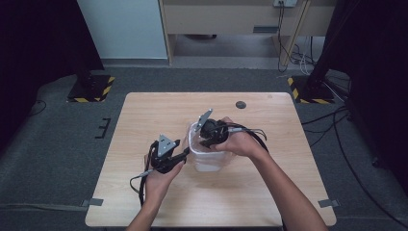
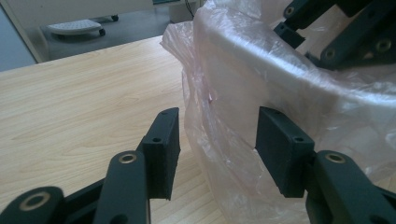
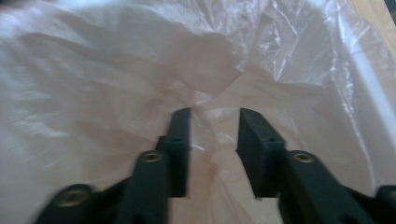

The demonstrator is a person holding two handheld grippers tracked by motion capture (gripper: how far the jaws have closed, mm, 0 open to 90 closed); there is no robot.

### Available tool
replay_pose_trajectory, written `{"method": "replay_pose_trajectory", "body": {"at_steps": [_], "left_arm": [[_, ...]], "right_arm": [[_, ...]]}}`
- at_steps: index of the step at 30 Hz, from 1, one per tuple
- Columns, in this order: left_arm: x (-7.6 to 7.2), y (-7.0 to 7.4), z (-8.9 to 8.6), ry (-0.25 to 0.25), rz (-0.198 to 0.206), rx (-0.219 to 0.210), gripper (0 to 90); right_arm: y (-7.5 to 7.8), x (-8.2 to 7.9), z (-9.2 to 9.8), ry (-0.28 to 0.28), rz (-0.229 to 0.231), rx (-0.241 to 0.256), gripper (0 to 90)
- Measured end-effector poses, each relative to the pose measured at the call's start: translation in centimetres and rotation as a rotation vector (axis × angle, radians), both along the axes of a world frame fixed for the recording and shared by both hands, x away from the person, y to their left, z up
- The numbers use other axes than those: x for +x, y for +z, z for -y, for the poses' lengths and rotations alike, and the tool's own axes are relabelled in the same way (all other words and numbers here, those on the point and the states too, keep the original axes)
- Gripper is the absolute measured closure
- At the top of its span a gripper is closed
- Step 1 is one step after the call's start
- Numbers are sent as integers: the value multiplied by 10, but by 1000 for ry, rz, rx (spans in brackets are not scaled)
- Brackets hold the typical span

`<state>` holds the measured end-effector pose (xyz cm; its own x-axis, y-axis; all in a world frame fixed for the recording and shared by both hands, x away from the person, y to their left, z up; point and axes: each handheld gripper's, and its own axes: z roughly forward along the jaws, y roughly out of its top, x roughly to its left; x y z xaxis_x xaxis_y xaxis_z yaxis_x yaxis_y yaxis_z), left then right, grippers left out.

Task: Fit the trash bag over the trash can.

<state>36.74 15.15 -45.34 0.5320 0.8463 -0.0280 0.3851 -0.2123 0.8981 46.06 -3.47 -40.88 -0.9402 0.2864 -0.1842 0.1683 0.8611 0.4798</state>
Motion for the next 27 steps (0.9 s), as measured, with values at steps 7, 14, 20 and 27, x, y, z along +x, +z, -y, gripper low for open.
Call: {"method": "replay_pose_trajectory", "body": {"at_steps": [7, 14, 20, 27], "left_arm": [[0, 0, 1, 0, 0, 1, 495], [-1, 0, 0, 0, -7, -2, 488], [-3, 1, -2, 9, -4, -15, 437], [-6, 4, -10, 41, -11, -25, 338]], "right_arm": [[-1, 2, -3, -28, -2, -10, 417], [-1, 1, -2, -34, 1, 5, 359], [10, -2, 7, -43, 21, 58, 265], [29, -13, 31, -28, 42, 171, 205]]}}
